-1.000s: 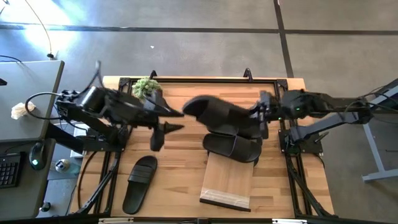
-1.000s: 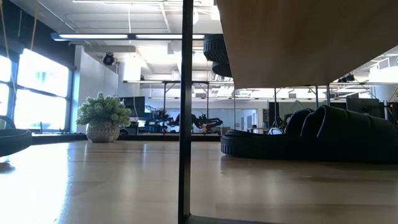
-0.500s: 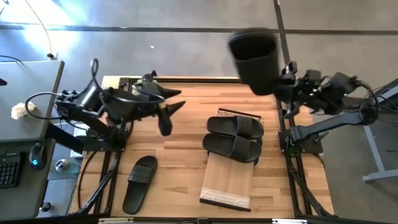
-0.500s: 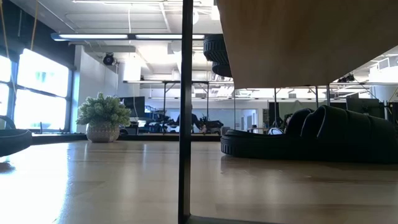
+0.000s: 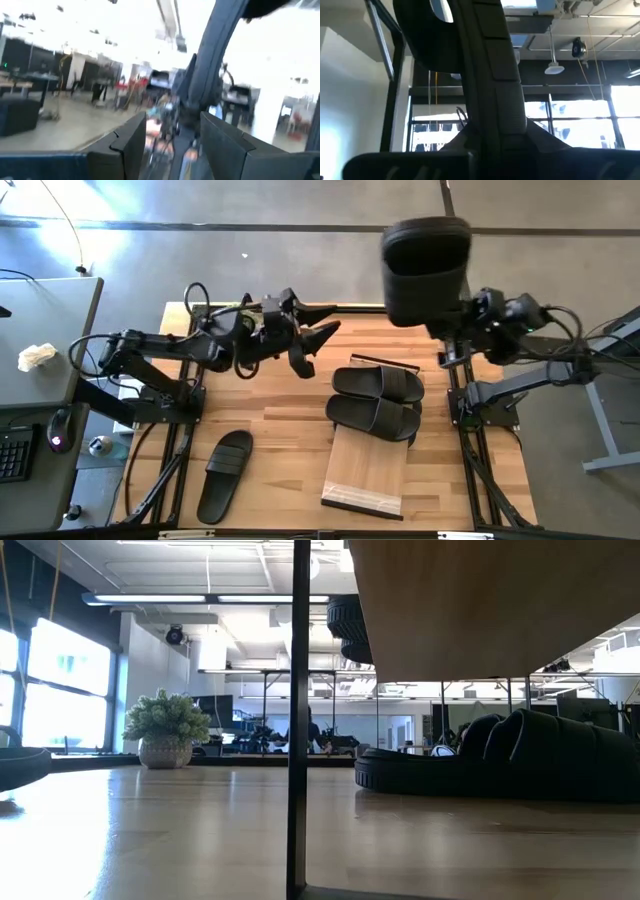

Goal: Pick and place slides into the shelf
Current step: Put the right black slide under the shelf

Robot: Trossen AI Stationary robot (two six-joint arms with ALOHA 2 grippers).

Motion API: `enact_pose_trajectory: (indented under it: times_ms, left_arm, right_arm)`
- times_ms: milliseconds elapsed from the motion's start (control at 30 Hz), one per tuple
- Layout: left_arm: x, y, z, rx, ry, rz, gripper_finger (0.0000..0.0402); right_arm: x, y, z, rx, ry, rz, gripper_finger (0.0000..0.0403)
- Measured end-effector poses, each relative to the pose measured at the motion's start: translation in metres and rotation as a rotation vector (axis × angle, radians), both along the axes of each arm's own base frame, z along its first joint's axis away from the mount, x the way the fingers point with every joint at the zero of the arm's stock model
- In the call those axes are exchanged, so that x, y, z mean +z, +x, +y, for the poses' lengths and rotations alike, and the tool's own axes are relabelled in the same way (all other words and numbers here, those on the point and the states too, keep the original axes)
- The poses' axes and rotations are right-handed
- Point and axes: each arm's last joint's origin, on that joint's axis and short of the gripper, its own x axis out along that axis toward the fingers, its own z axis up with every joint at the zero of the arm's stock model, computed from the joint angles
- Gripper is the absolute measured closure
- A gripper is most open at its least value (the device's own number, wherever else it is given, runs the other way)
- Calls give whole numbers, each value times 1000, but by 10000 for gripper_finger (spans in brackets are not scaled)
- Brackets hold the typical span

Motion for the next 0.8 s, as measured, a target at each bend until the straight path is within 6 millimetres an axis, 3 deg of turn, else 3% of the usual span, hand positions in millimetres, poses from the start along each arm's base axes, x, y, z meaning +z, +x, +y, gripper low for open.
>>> enact_pose_trajectory:
  times_ms: [167, 433, 800]
  left_arm:
    - [-21, 11, 13, 16, -25, -38, 229]
    - [-30, 26, 12, -17, 23, -70, 229]
    - [-35, 34, 12, -18, 66, -85, 229]
  right_arm:
    - [-4, 20, -6, 22, 64, -32, 357]
    - [-21, 56, -18, 70, 139, 11, 357]
    - [-30, 70, -24, 78, 179, 42, 357]
